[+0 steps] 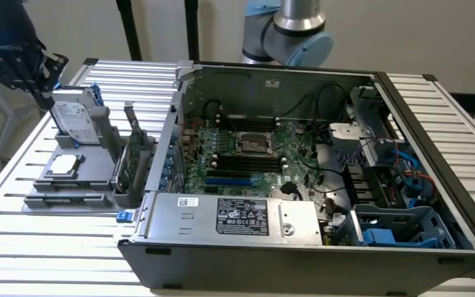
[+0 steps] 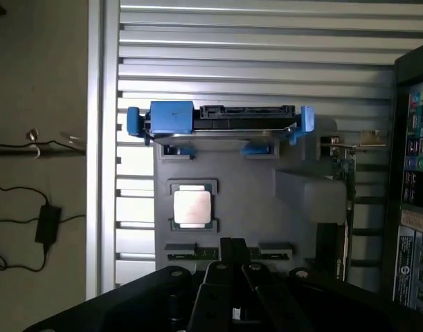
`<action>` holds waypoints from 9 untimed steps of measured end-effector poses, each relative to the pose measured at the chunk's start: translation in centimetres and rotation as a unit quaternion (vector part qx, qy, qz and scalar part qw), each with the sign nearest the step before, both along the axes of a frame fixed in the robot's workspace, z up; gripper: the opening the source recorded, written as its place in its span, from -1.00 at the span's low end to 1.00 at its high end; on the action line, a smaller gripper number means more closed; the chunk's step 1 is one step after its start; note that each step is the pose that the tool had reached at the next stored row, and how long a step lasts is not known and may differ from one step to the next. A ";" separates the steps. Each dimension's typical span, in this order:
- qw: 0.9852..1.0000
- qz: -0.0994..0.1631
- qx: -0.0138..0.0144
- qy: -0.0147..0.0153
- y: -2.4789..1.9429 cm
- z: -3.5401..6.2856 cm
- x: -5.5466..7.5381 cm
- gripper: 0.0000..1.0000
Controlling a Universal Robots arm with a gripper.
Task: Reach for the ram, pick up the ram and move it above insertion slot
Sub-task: 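Reach for the ram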
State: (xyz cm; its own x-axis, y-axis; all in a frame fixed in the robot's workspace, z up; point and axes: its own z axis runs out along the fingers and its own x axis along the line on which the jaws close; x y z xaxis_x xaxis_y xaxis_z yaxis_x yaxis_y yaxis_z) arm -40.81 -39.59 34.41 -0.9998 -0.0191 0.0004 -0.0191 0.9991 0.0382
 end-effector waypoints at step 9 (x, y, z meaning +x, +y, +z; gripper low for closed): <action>1.000 0.000 0.000 0.000 -2.30 0.01 0.7 -0.79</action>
